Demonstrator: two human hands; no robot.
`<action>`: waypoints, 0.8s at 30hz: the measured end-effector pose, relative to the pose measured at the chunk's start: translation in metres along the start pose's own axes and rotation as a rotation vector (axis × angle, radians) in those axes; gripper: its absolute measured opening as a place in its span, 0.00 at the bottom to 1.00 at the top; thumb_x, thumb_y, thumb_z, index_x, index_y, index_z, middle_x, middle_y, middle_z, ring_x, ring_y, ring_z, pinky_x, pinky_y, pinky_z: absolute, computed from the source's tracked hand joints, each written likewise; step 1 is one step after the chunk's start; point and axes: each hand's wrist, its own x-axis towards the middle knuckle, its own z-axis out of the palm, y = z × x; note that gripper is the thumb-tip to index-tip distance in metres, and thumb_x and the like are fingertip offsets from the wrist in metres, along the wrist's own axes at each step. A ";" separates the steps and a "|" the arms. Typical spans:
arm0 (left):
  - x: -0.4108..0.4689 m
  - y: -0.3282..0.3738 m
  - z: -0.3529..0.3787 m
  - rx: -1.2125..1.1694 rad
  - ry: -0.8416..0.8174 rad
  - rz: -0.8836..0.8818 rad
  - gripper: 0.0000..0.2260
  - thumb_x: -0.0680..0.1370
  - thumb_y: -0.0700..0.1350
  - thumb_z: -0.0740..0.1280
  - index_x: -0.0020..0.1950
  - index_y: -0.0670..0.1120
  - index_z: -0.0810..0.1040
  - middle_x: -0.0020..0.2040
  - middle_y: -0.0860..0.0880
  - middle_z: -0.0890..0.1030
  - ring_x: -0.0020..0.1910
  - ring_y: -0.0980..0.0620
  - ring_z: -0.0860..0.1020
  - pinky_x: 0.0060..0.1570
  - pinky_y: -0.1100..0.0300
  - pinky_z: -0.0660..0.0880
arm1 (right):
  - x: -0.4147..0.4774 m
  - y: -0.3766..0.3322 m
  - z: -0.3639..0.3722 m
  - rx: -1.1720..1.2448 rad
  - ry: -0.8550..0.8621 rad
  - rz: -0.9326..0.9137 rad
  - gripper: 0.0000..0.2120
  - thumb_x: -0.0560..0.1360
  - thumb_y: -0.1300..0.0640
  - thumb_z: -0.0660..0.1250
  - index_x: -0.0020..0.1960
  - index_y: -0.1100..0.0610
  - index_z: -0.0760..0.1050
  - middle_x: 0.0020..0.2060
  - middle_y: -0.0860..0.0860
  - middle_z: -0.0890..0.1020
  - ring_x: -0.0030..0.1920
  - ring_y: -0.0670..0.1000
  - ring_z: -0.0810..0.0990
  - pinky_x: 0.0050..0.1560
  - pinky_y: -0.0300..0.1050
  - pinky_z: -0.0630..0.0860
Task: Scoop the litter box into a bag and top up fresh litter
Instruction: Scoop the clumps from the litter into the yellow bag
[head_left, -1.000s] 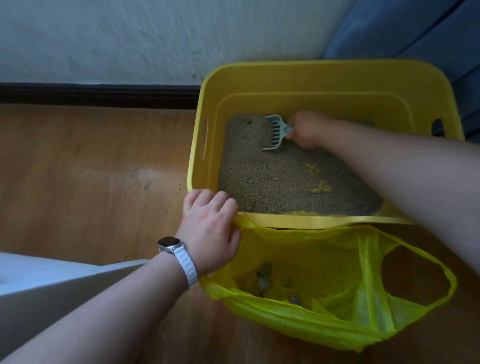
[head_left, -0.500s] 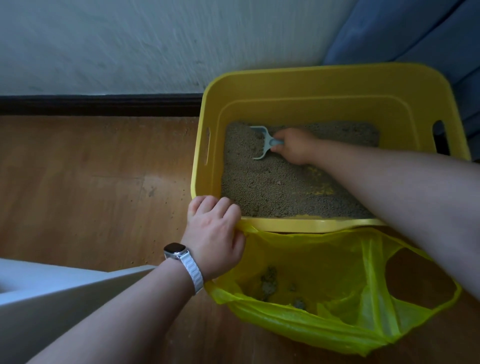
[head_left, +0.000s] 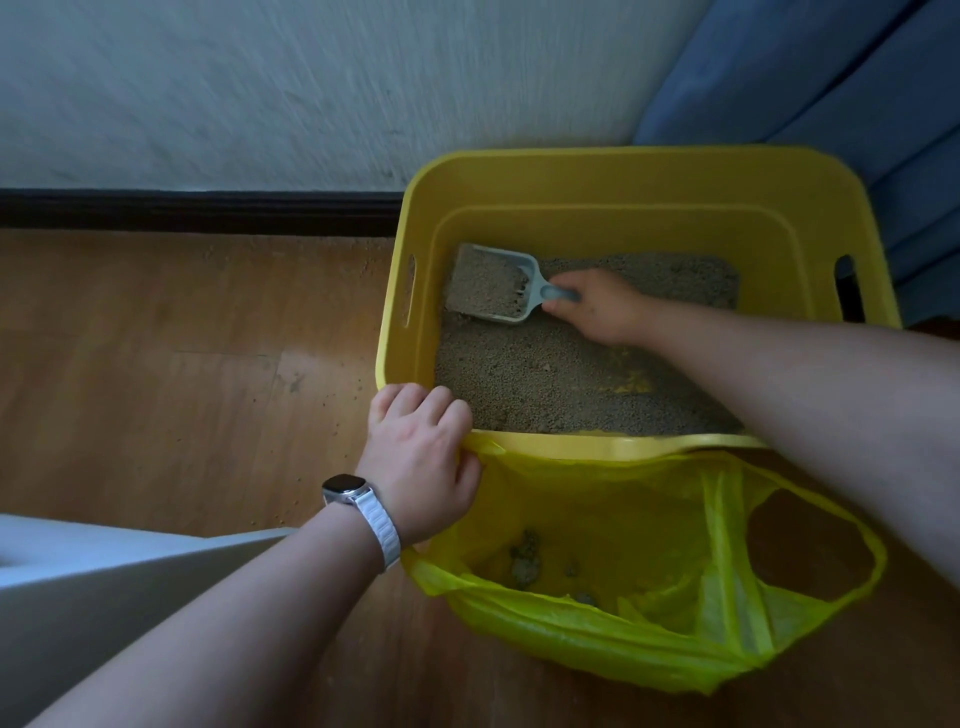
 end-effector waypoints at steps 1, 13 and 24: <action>0.000 0.000 0.000 0.000 0.001 0.001 0.08 0.67 0.50 0.62 0.37 0.46 0.72 0.36 0.49 0.72 0.38 0.44 0.71 0.52 0.49 0.64 | -0.006 0.005 -0.003 0.010 0.012 0.003 0.12 0.81 0.51 0.62 0.59 0.56 0.78 0.47 0.56 0.81 0.46 0.57 0.79 0.47 0.48 0.73; 0.000 0.001 -0.003 0.016 -0.043 -0.019 0.09 0.68 0.51 0.59 0.39 0.47 0.73 0.37 0.50 0.73 0.39 0.45 0.72 0.53 0.47 0.68 | -0.068 0.025 -0.041 -0.057 0.125 0.052 0.11 0.81 0.48 0.62 0.57 0.52 0.79 0.42 0.55 0.81 0.39 0.53 0.77 0.37 0.44 0.68; -0.002 0.002 -0.003 0.024 -0.036 -0.008 0.09 0.69 0.51 0.58 0.41 0.48 0.74 0.38 0.50 0.74 0.40 0.44 0.73 0.52 0.48 0.67 | -0.102 0.017 -0.047 -0.121 0.113 0.036 0.12 0.80 0.46 0.61 0.58 0.49 0.78 0.35 0.48 0.78 0.34 0.49 0.75 0.33 0.43 0.67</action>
